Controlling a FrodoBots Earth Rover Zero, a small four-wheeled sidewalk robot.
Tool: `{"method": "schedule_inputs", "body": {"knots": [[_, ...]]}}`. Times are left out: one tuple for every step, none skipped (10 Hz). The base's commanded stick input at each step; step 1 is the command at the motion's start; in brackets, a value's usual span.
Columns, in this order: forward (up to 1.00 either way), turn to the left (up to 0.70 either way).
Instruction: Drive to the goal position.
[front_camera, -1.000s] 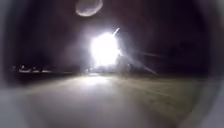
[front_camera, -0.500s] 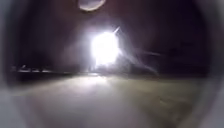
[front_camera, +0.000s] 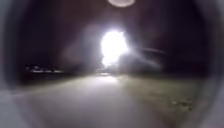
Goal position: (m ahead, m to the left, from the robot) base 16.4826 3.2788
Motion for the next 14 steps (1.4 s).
{"method": "schedule_inputs", "body": {"knots": [[1.0,0.0],[1.0,0.0],[1.0,0.0],[1.0,0.0],[1.0,0.0],[1.0,0.0],[1.0,0.0],[1.0,0.0],[1.0,0.0],[1.0,0.0],[1.0,0.0],[1.0,0.0],[1.0,0.0],[1.0,0.0]]}}
